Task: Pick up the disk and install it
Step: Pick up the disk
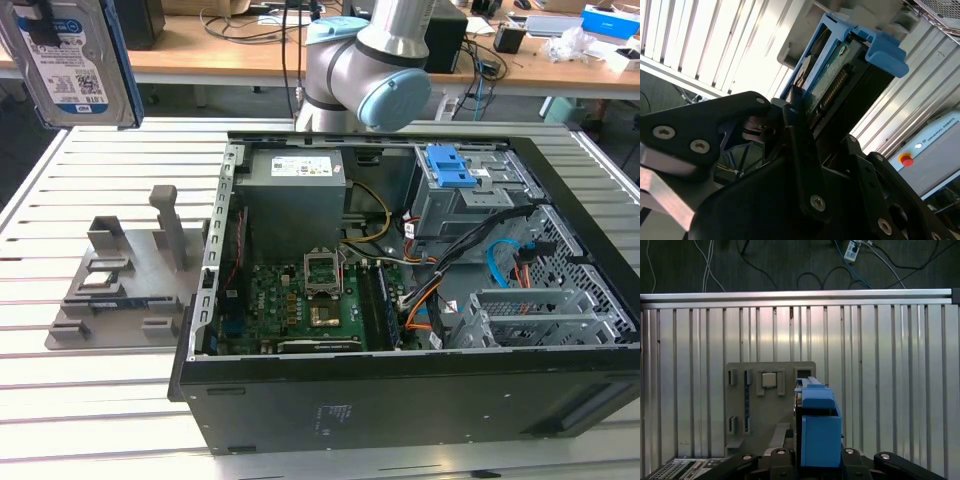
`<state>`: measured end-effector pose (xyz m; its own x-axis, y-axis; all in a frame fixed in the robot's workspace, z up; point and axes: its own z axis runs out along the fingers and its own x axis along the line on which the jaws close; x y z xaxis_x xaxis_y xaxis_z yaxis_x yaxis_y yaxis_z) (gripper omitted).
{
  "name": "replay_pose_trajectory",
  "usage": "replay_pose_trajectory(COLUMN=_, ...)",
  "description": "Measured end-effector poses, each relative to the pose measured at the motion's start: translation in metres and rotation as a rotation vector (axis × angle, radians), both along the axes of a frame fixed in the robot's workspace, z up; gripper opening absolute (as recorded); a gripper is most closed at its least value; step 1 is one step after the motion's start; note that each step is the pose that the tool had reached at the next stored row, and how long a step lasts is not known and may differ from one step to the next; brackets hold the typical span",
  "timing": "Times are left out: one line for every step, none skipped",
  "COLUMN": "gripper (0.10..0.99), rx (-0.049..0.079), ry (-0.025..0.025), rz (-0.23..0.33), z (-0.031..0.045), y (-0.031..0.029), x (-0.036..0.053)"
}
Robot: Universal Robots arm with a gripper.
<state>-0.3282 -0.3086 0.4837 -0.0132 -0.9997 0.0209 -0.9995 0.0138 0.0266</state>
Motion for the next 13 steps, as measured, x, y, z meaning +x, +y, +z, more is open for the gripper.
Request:
replay_pose_trajectory(gripper=0.357, rx=0.000, ry=0.0000, rz=0.000, z=0.0016, y=0.0000, x=0.0000)
replay_pose_trajectory(gripper=0.357, rx=0.000, ry=0.0001, rz=0.000, z=0.0036, y=0.0001, x=0.0001)
replay_pose_trajectory(gripper=0.357, rx=0.000, ry=0.0001, rz=0.000, z=0.0053, y=0.0001, x=0.0001)
replay_pose_trajectory(gripper=0.357, rx=0.000, ry=0.0001, rz=0.000, z=0.0070, y=0.0002, x=0.0001)
replay_pose_trajectory(gripper=0.357, rx=0.000, ry=0.0001, rz=0.000, z=0.0093, y=0.0002, x=0.0002)
replay_pose_trajectory(gripper=0.357, rx=0.000, ry=0.0001, rz=0.000, z=0.0132, y=0.0003, x=0.0002)
replay_pose_trajectory(gripper=0.357, rx=0.000, ry=0.0001, rz=0.000, z=0.0150, y=0.0004, x=0.0003)
replay_pose_trajectory(gripper=0.357, rx=0.000, ry=0.0002, rz=0.000, z=0.0167, y=0.0004, x=0.0003)
replay_pose_trajectory(gripper=0.357, rx=0.000, ry=0.0002, rz=0.000, z=0.0201, y=0.0005, x=0.0004)
replay_pose_trajectory(gripper=0.357, rx=0.000, ry=0.0003, rz=0.000, z=0.0223, y=0.0006, x=0.0004)
replay_pose_trajectory(gripper=0.357, rx=0.000, ry=0.0003, rz=0.000, z=0.0239, y=0.0006, x=0.0004)
replay_pose_trajectory(gripper=0.357, rx=0.000, ry=0.0003, rz=0.000, z=0.0260, y=0.0006, x=0.0005)
replay_pose_trajectory(gripper=0.357, rx=0.000, ry=0.0004, rz=0.000, z=0.0289, y=0.0007, x=0.0005)
